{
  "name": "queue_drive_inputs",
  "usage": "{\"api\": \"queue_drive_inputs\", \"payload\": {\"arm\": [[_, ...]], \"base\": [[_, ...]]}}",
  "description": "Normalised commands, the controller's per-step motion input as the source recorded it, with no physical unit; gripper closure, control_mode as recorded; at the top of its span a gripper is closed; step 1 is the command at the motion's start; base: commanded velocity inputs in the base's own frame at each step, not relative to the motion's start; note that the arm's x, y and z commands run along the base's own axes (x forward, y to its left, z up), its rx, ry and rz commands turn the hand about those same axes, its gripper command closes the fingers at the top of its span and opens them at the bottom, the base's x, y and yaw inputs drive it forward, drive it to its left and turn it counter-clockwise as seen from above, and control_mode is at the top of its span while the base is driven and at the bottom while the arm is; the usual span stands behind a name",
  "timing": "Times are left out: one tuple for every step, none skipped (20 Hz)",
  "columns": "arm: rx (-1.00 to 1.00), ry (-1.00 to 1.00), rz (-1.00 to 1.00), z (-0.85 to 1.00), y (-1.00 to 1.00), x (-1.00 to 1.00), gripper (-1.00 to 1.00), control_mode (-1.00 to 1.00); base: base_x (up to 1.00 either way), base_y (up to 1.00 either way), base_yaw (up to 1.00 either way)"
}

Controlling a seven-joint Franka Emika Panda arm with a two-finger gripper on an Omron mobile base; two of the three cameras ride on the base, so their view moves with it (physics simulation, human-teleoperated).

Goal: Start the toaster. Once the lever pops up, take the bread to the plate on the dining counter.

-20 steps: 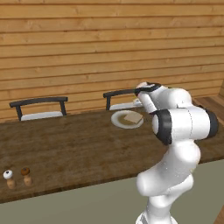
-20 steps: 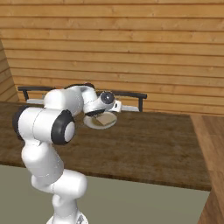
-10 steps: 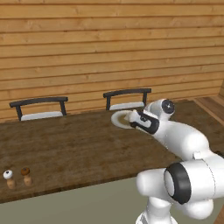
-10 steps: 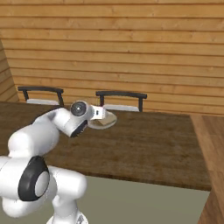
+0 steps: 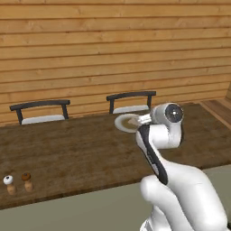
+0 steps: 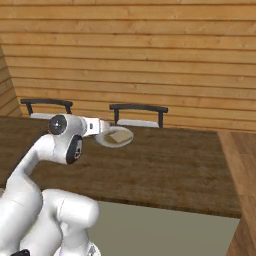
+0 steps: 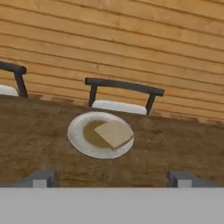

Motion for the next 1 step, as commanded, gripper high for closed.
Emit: {"api": "queue_drive_inputs", "payload": {"arm": [[-0.06, 0.0, -0.02, 0.81, 0.0, -0.71, -1.0, -1.0]], "base": [[0.0, 0.0, 0.0]]}}
